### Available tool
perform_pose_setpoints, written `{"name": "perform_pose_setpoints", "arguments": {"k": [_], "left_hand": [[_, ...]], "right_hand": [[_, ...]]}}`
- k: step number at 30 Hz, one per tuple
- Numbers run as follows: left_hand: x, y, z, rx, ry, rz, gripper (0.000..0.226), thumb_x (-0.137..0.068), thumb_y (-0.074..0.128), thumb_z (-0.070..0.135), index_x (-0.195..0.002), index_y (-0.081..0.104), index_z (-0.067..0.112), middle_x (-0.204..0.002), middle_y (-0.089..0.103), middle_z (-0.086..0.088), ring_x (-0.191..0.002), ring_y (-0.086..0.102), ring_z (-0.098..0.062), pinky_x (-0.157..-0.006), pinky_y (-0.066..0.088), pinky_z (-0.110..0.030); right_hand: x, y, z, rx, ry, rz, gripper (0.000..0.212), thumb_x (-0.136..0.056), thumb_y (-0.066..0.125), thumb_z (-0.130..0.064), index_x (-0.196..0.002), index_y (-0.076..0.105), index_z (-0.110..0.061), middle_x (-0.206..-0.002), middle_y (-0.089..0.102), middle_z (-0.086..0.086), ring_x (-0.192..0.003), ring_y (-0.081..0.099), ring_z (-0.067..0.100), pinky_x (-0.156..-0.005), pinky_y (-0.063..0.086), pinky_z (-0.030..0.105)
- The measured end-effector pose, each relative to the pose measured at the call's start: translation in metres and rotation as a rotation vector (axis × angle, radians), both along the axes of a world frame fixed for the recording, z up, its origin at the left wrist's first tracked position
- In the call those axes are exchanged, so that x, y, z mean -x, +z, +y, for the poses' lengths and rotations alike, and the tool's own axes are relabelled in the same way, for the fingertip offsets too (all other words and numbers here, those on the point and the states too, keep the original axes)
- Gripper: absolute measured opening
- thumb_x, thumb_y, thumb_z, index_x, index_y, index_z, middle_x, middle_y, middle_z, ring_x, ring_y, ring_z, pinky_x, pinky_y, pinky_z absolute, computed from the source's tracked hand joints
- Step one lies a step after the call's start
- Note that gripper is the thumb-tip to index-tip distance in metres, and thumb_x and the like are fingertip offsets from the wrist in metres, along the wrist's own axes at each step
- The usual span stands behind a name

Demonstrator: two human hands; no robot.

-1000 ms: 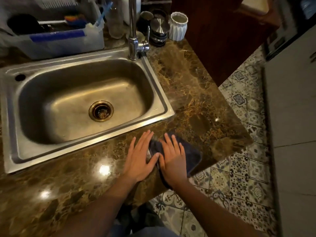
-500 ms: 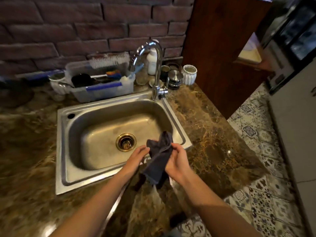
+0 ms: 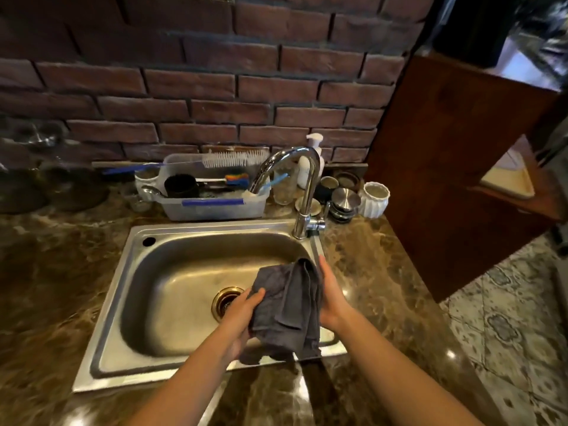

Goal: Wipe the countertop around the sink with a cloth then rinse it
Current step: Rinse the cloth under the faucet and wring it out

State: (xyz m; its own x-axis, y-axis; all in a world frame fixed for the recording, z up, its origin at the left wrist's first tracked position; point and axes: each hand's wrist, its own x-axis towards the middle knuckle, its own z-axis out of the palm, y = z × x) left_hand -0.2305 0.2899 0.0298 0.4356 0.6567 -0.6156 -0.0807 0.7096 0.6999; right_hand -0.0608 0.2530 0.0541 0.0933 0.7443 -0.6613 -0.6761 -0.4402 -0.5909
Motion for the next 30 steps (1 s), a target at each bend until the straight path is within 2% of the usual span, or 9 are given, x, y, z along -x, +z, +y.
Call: {"name": "perform_pose_setpoints", "arguments": {"k": [2, 5, 10, 12, 15, 17, 21, 25, 30], "left_hand": [[-0.008, -0.001, 0.006, 0.005, 0.08, -0.008, 0.031, -0.098, 0.05, 0.018, -0.129, 0.055, 0.016, -0.112, 0.07, -0.009, -0.097, 0.067, -0.027, -0.07, 0.054, -0.037], [-0.01, 0.002, 0.019, 0.01, 0.177, -0.036, 0.031, -0.099, 0.046, 0.015, -0.129, 0.052, 0.019, -0.118, 0.065, -0.01, -0.102, 0.064, -0.029, -0.074, 0.054, -0.041], [-0.013, 0.019, 0.048, 0.092, 0.29, -0.171, 0.021, -0.101, 0.041, 0.014, -0.11, 0.057, 0.023, -0.108, 0.066, -0.011, -0.1, 0.062, -0.03, -0.087, 0.047, -0.046], [-0.017, 0.02, 0.061, 0.107, 0.344, -0.195, 0.022, -0.101, 0.04, 0.012, -0.111, 0.057, 0.02, -0.107, 0.066, -0.012, -0.097, 0.063, -0.029, -0.089, 0.046, -0.044], [-0.021, 0.017, 0.076, 0.125, 0.374, -0.201, 0.023, -0.1, 0.041, 0.011, -0.114, 0.057, 0.017, -0.112, 0.066, -0.014, -0.099, 0.063, -0.029, -0.087, 0.049, -0.045], [-0.022, 0.016, 0.081, 0.135, 0.371, -0.217, 0.024, -0.1, 0.041, 0.011, -0.116, 0.057, 0.017, -0.117, 0.065, -0.014, -0.104, 0.063, -0.03, -0.091, 0.048, -0.047], [-0.027, 0.019, 0.09, 0.156, 0.359, -0.268, 0.023, -0.1, 0.042, 0.012, -0.114, 0.057, 0.021, -0.12, 0.063, -0.013, -0.113, 0.059, -0.033, -0.1, 0.042, -0.052], [-0.035, 0.024, 0.095, 0.161, 0.365, -0.249, 0.02, -0.099, 0.044, 0.014, -0.109, 0.058, 0.025, -0.115, 0.065, -0.009, -0.105, 0.062, -0.03, -0.082, 0.051, -0.046], [-0.038, 0.026, 0.095, 0.188, 0.388, -0.25, 0.019, -0.099, 0.045, 0.014, -0.108, 0.057, 0.025, -0.115, 0.064, -0.01, -0.105, 0.062, -0.031, -0.078, 0.051, -0.045]], "right_hand": [[-0.016, -0.002, 0.017, -0.002, -0.078, -0.058, 0.054, -0.094, 0.038, -0.057, -0.105, 0.065, -0.012, -0.102, 0.068, 0.014, -0.088, 0.067, 0.026, -0.077, 0.05, 0.036], [-0.041, -0.005, 0.05, 0.004, -0.116, -0.194, 0.028, -0.099, 0.038, -0.046, -0.101, 0.054, -0.024, -0.09, 0.06, 0.001, -0.072, 0.062, 0.013, -0.062, 0.046, 0.03], [-0.094, -0.028, 0.122, 0.031, -0.281, -0.466, 0.008, -0.099, 0.043, -0.028, -0.098, 0.049, -0.023, -0.085, 0.05, -0.001, -0.071, 0.05, 0.012, -0.056, 0.041, 0.024], [-0.115, -0.039, 0.146, 0.058, -0.301, -0.613, 0.02, -0.097, 0.046, -0.03, -0.116, 0.047, -0.022, -0.091, 0.051, -0.001, -0.068, 0.046, 0.009, -0.05, 0.039, 0.021], [-0.139, -0.055, 0.17, 0.077, -0.25, -0.769, 0.043, -0.097, 0.048, -0.035, -0.133, 0.045, -0.012, -0.096, 0.052, -0.001, -0.066, 0.04, 0.005, -0.057, 0.032, 0.022], [-0.144, -0.062, 0.179, 0.095, -0.159, -0.828, 0.043, -0.098, 0.046, -0.036, -0.13, 0.049, -0.007, -0.083, 0.049, -0.005, -0.068, 0.043, 0.009, -0.061, 0.037, 0.025], [-0.148, -0.07, 0.187, 0.146, -0.091, -0.972, 0.023, -0.098, 0.049, -0.034, -0.102, 0.058, -0.014, -0.102, 0.061, 0.016, -0.096, 0.058, 0.034, -0.091, 0.049, 0.05], [-0.148, -0.065, 0.185, 0.147, -0.065, -1.08, 0.018, -0.099, 0.045, -0.028, -0.091, 0.056, -0.016, -0.091, 0.059, 0.014, -0.085, 0.056, 0.034, -0.084, 0.052, 0.053], [-0.143, -0.068, 0.18, 0.134, -0.088, -1.138, 0.019, -0.101, 0.04, -0.025, -0.092, 0.055, -0.017, -0.093, 0.06, 0.015, -0.084, 0.056, 0.034, -0.081, 0.052, 0.051]]}}
